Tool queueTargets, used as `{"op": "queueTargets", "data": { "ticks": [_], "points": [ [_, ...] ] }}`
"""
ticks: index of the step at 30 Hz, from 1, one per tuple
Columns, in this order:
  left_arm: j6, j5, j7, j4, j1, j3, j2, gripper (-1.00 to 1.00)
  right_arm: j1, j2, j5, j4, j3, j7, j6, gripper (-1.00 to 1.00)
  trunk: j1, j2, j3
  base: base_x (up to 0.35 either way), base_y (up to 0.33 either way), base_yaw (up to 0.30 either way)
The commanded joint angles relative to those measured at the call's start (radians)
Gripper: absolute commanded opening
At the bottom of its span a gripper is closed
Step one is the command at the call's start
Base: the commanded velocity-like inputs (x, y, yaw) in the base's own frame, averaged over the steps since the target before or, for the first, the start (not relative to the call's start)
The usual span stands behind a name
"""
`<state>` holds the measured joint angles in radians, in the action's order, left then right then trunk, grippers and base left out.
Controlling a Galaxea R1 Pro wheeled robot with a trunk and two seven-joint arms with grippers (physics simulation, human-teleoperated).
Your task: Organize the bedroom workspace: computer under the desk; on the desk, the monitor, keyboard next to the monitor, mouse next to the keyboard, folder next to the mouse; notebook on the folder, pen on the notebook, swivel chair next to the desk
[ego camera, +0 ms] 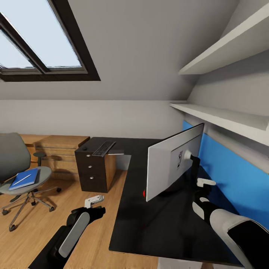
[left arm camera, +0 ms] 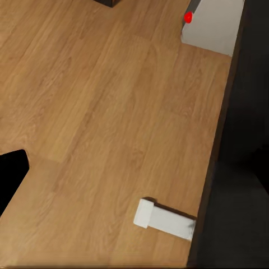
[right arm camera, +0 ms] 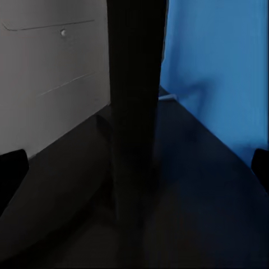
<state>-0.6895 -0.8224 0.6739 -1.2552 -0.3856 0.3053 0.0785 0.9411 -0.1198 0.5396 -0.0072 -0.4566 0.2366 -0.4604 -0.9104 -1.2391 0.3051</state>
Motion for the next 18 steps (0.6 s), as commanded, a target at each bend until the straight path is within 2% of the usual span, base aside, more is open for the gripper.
{"op": "queueTargets", "data": {
  "ticks": [1,18],
  "points": [
    [0.001,-0.011,0.010,-0.001,-0.001,0.003,0.001,1.00,0.001,0.000,0.007,0.000,-0.009,0.004,-0.001,1.00,0.000,-0.001,0.001,-0.281,0.211,0.000],
    [0.001,-0.008,0.010,-0.001,-0.001,0.003,0.001,1.00,0.001,0.003,0.013,-0.010,-0.012,0.009,0.012,1.00,0.000,-0.001,0.001,-0.276,0.220,0.000]
  ]
}}
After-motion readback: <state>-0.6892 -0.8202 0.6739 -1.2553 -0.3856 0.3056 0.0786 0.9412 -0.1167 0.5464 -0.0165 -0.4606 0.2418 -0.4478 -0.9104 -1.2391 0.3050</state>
